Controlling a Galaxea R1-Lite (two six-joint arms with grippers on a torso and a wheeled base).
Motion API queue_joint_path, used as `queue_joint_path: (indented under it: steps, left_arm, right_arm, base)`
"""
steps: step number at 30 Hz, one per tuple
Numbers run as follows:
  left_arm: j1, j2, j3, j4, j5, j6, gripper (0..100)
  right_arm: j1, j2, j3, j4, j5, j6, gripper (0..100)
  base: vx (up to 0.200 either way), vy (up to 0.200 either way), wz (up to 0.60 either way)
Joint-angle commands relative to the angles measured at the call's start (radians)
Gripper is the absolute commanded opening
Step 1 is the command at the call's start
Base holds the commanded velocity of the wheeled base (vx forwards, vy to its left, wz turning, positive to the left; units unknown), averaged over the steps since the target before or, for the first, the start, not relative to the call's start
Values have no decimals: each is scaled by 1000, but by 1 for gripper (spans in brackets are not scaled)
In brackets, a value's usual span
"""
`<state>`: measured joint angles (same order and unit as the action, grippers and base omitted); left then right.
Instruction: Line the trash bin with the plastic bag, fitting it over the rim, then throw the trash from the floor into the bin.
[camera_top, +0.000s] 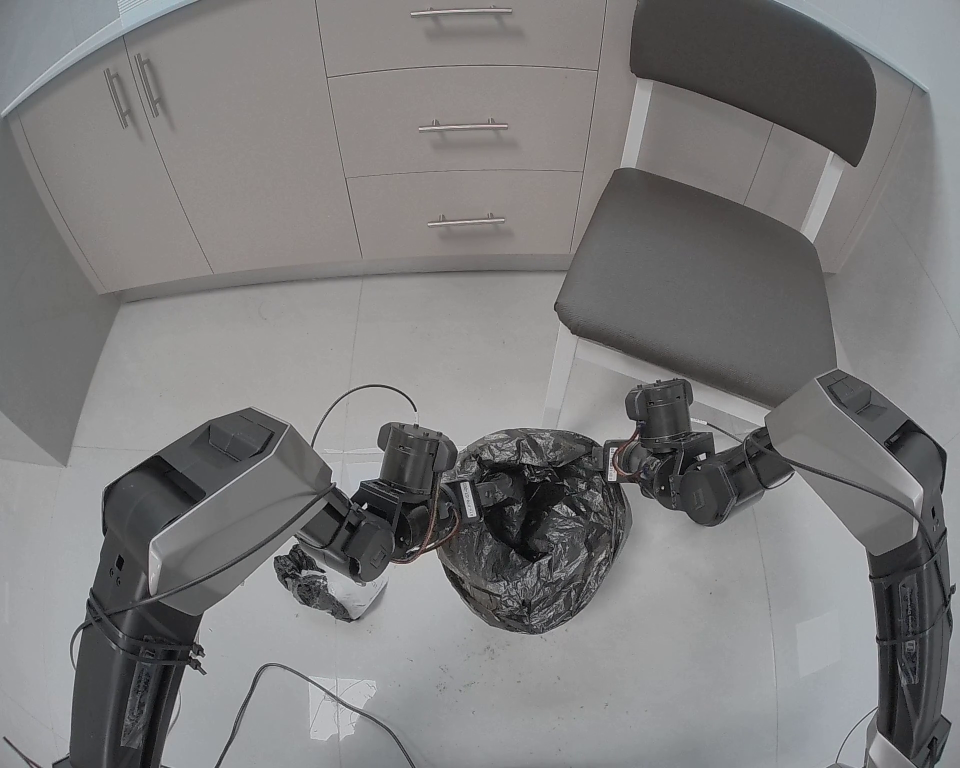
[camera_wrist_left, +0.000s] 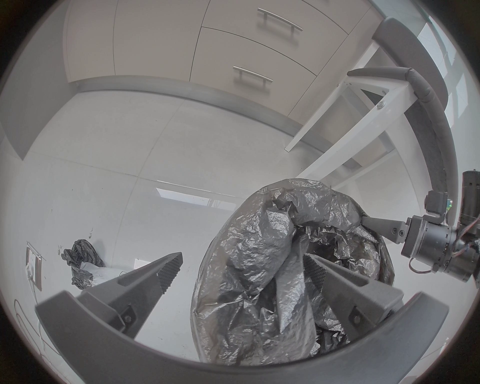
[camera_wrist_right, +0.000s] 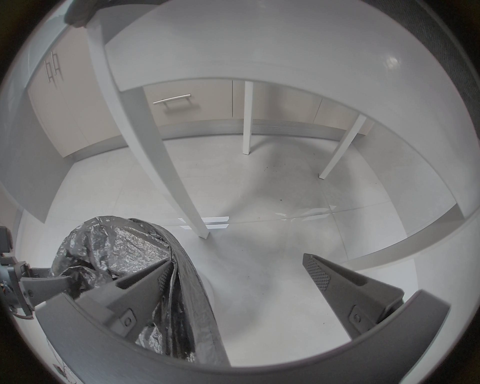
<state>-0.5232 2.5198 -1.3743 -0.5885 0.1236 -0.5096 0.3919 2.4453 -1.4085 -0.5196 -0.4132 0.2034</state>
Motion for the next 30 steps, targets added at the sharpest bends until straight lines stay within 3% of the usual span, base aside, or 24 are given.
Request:
queue_joint_path:
  steps: [1,30]
  left_arm:
    - [0,1,0,-1,1,0,100]
    - [5,4,-6,-1,-1,-1,100]
  right_arm:
    - [-10,15,-3,0,1,-1,100]
    - [-56,77,-43,-2,8,2,100]
  base:
    - [0,0,0]
    - [0,0,0]
